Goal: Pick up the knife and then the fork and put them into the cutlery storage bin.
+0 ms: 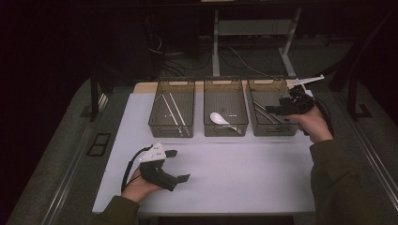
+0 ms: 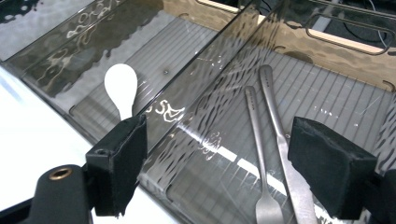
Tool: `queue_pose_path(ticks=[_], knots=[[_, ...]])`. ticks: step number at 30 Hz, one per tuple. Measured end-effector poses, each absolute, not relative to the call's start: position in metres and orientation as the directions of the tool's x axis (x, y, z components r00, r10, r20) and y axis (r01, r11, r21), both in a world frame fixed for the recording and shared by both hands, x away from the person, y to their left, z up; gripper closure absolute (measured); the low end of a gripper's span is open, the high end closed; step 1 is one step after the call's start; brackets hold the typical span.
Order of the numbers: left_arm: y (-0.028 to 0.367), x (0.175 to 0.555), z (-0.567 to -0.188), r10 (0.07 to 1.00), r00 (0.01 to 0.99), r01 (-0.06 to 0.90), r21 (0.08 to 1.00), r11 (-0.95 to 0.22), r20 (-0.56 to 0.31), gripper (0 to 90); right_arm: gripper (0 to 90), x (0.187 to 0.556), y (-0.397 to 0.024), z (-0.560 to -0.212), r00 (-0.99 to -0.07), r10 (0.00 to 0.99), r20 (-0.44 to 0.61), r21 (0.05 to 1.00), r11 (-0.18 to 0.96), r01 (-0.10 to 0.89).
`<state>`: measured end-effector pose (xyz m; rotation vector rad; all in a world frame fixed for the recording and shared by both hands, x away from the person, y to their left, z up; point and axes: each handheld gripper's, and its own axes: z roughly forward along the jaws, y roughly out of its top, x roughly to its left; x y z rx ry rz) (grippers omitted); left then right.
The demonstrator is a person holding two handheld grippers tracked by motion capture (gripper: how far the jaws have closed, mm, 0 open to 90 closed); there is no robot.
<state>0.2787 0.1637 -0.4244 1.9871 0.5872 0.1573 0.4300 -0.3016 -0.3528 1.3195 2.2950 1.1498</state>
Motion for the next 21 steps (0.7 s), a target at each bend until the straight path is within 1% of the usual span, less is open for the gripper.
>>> queue_pose_path(ticks=[3,8,16,21], knots=[[0.163,0.279,-0.425,0.467,0.873,0.336,0.867,-0.368,-0.139,0.0,19.6,0.422,-0.300,-0.354,-0.557,0.818,0.143,0.743,0.283,0.607],[0.164,0.282,-0.425,0.469,0.872,0.338,0.867,-0.367,-0.141,0.0,18.5,0.408,-0.302,-0.359,-0.568,0.807,0.160,0.762,0.265,0.591],[0.163,0.282,-0.425,0.471,0.870,0.339,0.866,-0.366,-0.141,0.0,18.5,0.390,-0.304,-0.365,-0.583,0.797,0.160,0.780,0.260,0.569],[0.164,0.282,-0.425,0.468,0.873,0.335,0.863,-0.377,-0.135,0.0,18.5,0.377,-0.303,-0.367,-0.596,0.791,0.135,0.801,0.267,0.535]])
